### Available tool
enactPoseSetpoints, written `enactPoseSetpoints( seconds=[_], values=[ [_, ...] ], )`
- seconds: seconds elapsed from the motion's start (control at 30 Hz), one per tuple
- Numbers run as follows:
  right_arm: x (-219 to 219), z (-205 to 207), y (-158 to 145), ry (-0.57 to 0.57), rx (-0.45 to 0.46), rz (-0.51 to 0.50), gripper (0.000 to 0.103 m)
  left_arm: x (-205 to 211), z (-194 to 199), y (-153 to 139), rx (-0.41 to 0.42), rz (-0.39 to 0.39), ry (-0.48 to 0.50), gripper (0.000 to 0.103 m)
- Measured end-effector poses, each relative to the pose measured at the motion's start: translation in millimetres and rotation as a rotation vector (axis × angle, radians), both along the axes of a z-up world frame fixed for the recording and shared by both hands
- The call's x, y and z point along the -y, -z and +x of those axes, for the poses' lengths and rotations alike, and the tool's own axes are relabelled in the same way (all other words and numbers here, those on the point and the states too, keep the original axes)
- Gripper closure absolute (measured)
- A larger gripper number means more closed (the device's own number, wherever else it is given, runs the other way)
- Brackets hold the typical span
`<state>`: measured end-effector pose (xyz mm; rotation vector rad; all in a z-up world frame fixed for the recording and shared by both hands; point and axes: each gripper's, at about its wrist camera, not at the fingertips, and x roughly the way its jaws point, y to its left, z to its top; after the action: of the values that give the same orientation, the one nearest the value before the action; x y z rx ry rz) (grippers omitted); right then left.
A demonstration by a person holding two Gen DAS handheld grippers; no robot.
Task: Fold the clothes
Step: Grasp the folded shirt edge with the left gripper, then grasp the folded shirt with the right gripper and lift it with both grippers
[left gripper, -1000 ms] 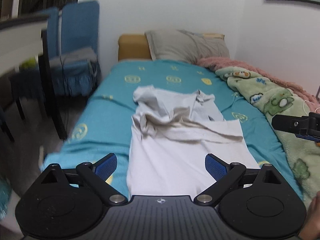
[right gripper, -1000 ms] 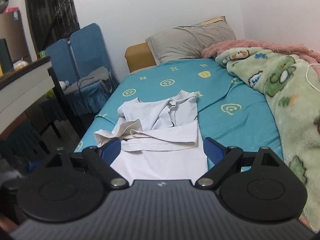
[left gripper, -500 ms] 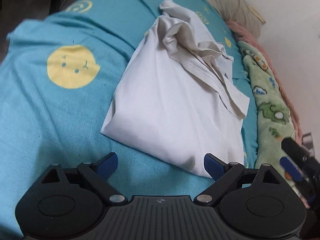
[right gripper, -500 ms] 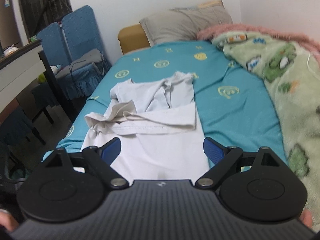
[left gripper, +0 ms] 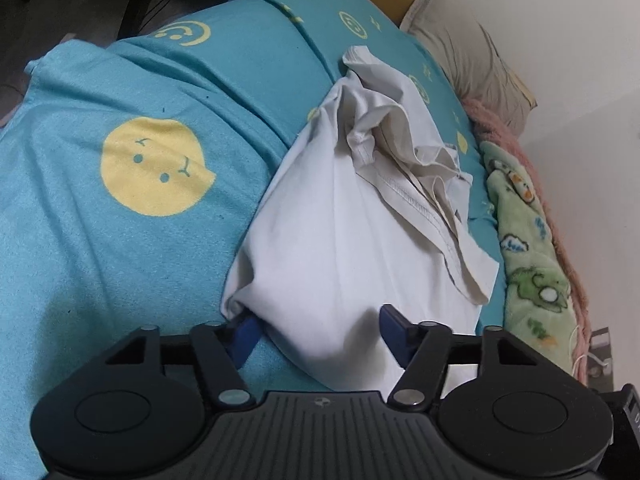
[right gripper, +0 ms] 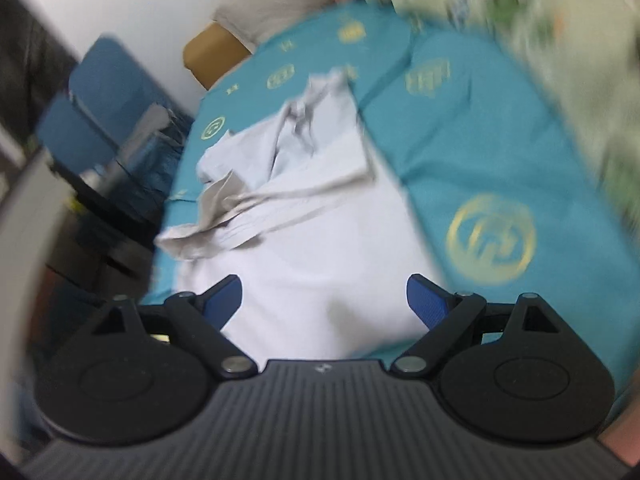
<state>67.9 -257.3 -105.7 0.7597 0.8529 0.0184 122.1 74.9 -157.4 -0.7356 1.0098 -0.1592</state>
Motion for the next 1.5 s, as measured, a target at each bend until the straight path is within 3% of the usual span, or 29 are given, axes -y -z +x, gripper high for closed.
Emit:
enactPoseSetpoints(
  seconds=[0.13,0.2,0.43,0.53,0.67,0.77,0.83,0.9,1.17,1.37,1.5],
  values=[
    [2.9,2.0,34.9,0.01,-0.098,0.292,0.012,-4.8,-1.5,3.1,-0.001,-0.014,-0.028,0.077],
    [-1.8,3.4,47.7,0.01,-0.133,0.382,0.012,-5.7,-2.8,2.2,0.016,-0.024,-0.035,0.088],
    [-15.4,11.4,73.7,0.036,-0.187,0.5,0.013,-13.8,-12.9,-14.9,0.161,-0.145,-0.071,0.093],
    [-6.5,11.7,74.2,0.115,-0.176,0.463,0.018,-15.1,-15.9,-22.1,0.217,-0.171,-0.083,0.094],
    [9.8,8.9,70.4,0.239,-0.142,0.379,0.041,-14.8,-14.8,-24.7,0.233,-0.192,-0.092,0.094],
    [17.7,8.8,69.0,0.31,-0.141,0.354,0.064,-13.2,-12.8,-24.5,0.23,-0.207,-0.086,0.094],
    [20.0,11.9,65.5,0.31,-0.126,0.327,0.081,-11.0,-12.4,-26.9,0.242,-0.18,-0.077,0.094],
    [20.3,15.2,60.9,0.3,-0.106,0.297,0.088,-8.2,-14.0,-30.0,0.253,-0.15,-0.071,0.094],
    [17.0,-0.8,20.2,0.239,0.06,0.224,0.093,-5.3,-39.9,-50.7,0.292,-0.018,-0.078,0.096],
    [8.7,-26.5,-30.8,0.154,0.107,0.067,0.094,2.1,-73.4,-104.1,0.333,0.018,-0.093,0.097],
    [6.2,-58.4,-66.0,0.13,0.142,0.03,0.094,-0.4,-105.5,-140.0,0.355,0.001,-0.11,0.097]
  ],
)
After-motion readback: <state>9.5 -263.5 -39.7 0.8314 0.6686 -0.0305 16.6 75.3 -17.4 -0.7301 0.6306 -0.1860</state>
